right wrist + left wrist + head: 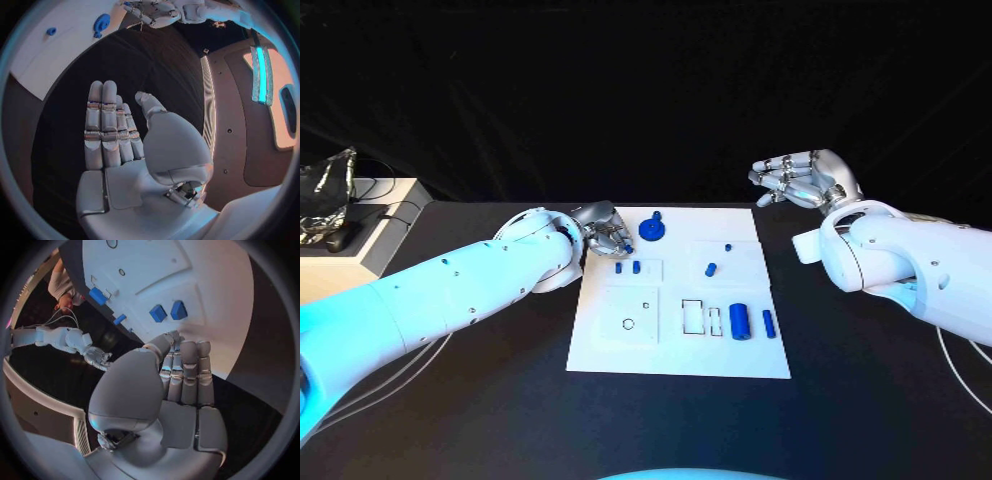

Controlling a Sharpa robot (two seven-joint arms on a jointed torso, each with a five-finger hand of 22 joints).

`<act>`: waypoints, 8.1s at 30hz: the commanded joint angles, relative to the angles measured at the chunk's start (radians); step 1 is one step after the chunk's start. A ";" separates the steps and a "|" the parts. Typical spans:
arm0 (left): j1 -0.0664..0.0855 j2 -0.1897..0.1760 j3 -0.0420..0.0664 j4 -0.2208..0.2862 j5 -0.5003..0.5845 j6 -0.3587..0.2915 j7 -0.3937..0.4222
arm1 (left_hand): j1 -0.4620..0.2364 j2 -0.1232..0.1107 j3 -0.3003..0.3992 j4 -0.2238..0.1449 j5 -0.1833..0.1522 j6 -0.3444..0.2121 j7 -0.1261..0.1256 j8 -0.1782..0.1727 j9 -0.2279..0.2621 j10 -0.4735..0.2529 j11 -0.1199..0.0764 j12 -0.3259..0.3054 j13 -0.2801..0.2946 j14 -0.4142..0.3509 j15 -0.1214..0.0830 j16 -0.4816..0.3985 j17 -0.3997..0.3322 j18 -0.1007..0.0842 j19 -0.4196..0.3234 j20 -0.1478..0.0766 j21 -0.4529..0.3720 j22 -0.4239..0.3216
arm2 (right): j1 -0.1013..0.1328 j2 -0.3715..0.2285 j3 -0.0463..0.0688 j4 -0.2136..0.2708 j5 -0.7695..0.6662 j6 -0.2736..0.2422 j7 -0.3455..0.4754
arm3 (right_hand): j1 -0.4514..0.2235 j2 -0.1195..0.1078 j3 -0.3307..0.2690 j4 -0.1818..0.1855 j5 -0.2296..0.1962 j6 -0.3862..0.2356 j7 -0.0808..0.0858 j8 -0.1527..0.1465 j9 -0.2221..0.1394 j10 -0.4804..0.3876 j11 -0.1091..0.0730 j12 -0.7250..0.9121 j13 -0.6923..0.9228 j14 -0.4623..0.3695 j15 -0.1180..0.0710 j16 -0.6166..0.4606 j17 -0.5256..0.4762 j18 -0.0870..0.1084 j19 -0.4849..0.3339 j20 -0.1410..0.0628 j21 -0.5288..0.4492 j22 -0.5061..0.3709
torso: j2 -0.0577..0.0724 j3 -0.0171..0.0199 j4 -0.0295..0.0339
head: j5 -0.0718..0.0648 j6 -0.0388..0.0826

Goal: Assemble the parts on the task board

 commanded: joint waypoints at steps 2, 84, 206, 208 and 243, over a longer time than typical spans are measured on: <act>0.001 0.004 0.000 -0.003 -0.012 0.009 0.002 | -0.003 -0.004 -0.001 0.006 0.003 -0.002 0.005 -0.002 0.001 -0.003 0.000 -0.004 -0.001 0.005 0.003 -0.006 0.002 -0.003 0.003 0.000 -0.005 0.002 | 0.000 0.000 0.000 0.003 -0.002 0.012 0.011 | -0.001 -0.009 -0.001 0.001 0.004 0.008 0.001 -0.003 0.001 0.005 0.000 -0.005 0.000 0.005 0.000 -0.003 -0.001 -0.019 -0.008 -0.002 0.005 -0.001 | -0.001 0.0005 0.0007 | -0.001 -0.001; 0.001 0.046 -0.016 -0.042 -0.034 -0.003 -0.004 | 0.002 -0.003 -0.012 0.004 0.002 -0.024 0.001 -0.002 0.000 0.003 -0.004 -0.001 0.001 0.004 0.001 -0.005 0.008 -0.007 0.011 -0.003 -0.013 0.008 | 0.000 -0.001 0.000 0.002 -0.003 0.016 0.009 | -0.003 -0.011 0.008 -0.003 0.006 0.007 0.001 -0.003 0.001 0.004 0.000 -0.006 0.000 0.004 0.001 -0.004 -0.002 -0.019 -0.015 -0.002 0.021 -0.019 | -0.002 -0.0001 0.0015 | -0.007 -0.010; -0.115 -0.316 0.071 0.291 1.043 0.024 0.448 | -0.006 0.024 -0.240 0.099 0.003 -0.067 0.026 0.001 0.000 -0.115 0.050 -0.013 -0.008 0.084 0.086 -1.180 -0.302 -0.124 0.030 0.090 -0.716 -1.011 | -0.108 0.213 -0.024 -0.221 -1.164 0.358 -0.509 | 0.091 -0.034 0.373 -0.064 -0.287 0.157 -0.042 0.001 0.001 0.022 -0.028 -0.014 -0.001 -0.034 -0.055 0.941 0.211 0.046 0.102 -0.057 0.670 0.938 | -0.024 -0.0216 0.0107 | -0.080 -0.003; -0.115 -0.316 0.071 0.291 1.042 0.024 0.447 | -0.005 0.024 -0.238 0.098 0.002 -0.067 0.027 0.001 0.000 -0.116 0.050 -0.013 -0.008 0.084 0.086 -1.180 -0.302 -0.124 0.030 0.089 -0.715 -1.013 | -0.109 0.212 -0.024 -0.219 -1.167 0.359 -0.512 | 0.091 -0.028 0.377 -0.072 -0.290 0.162 -0.044 -0.001 0.004 0.029 -0.030 -0.014 -0.001 -0.033 -0.057 0.942 0.211 0.042 0.105 -0.059 0.680 0.950 | -0.024 -0.0215 0.0107 | -0.081 -0.004; -0.115 -0.312 0.071 0.263 1.040 0.020 0.443 | -0.020 0.020 -0.235 0.099 0.002 -0.068 0.029 0.001 0.000 -0.120 0.052 -0.012 -0.008 0.088 0.086 -1.179 -0.296 -0.127 0.029 0.090 -0.715 -1.029 | -0.074 0.052 0.006 0.069 -0.986 0.116 -0.490 | 0.086 -0.038 0.462 -0.100 -0.334 0.167 -0.044 -0.002 0.042 0.050 -0.035 -0.014 -0.001 -0.037 -0.060 0.965 0.210 0.029 0.172 -0.064 0.596 1.195 | -0.028 -0.0252 0.0033 | -0.053 0.001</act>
